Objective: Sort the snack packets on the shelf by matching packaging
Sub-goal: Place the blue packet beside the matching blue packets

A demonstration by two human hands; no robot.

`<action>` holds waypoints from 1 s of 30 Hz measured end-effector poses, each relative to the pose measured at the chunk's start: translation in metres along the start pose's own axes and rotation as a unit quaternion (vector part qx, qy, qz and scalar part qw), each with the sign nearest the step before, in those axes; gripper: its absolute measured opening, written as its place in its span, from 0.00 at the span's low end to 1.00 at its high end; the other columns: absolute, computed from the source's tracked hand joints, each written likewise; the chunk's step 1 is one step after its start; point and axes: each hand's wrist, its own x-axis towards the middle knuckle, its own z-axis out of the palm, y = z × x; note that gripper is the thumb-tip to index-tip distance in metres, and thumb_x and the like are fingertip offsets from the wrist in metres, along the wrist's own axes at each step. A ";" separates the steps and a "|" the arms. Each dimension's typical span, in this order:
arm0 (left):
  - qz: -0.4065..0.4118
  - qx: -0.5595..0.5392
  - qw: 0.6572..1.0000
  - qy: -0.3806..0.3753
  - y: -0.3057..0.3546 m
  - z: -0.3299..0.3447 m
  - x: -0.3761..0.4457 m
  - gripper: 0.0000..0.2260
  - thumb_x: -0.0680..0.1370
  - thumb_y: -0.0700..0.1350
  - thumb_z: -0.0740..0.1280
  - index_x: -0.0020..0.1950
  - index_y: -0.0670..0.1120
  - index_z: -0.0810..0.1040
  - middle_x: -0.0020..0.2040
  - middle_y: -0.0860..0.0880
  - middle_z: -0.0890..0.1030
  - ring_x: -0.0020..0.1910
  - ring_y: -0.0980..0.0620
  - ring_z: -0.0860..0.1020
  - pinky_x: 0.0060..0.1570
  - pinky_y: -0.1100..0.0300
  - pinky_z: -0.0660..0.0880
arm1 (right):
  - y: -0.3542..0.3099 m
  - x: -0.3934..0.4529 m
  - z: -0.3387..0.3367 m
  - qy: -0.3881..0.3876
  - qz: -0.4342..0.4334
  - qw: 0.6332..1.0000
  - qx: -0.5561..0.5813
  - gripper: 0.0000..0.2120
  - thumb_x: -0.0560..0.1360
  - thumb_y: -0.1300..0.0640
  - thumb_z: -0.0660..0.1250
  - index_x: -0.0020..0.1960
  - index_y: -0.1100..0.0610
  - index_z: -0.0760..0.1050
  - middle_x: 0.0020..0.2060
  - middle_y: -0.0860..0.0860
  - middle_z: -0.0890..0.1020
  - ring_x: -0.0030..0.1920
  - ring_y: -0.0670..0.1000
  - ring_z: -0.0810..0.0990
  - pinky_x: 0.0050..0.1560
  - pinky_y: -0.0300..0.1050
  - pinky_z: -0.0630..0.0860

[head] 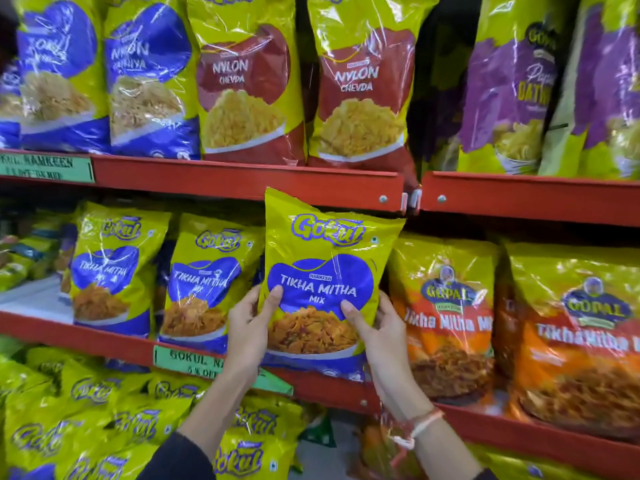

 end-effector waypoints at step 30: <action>-0.027 -0.182 0.979 0.084 0.026 -0.010 0.084 0.06 0.77 0.46 0.69 0.41 0.48 0.80 0.36 0.52 0.83 0.40 0.55 0.79 0.48 0.60 0.77 | -0.058 0.046 0.026 0.157 -0.055 0.985 0.045 0.05 0.75 0.57 0.74 0.48 0.57 0.86 0.48 0.62 0.87 0.46 0.52 0.80 0.59 0.61 0.78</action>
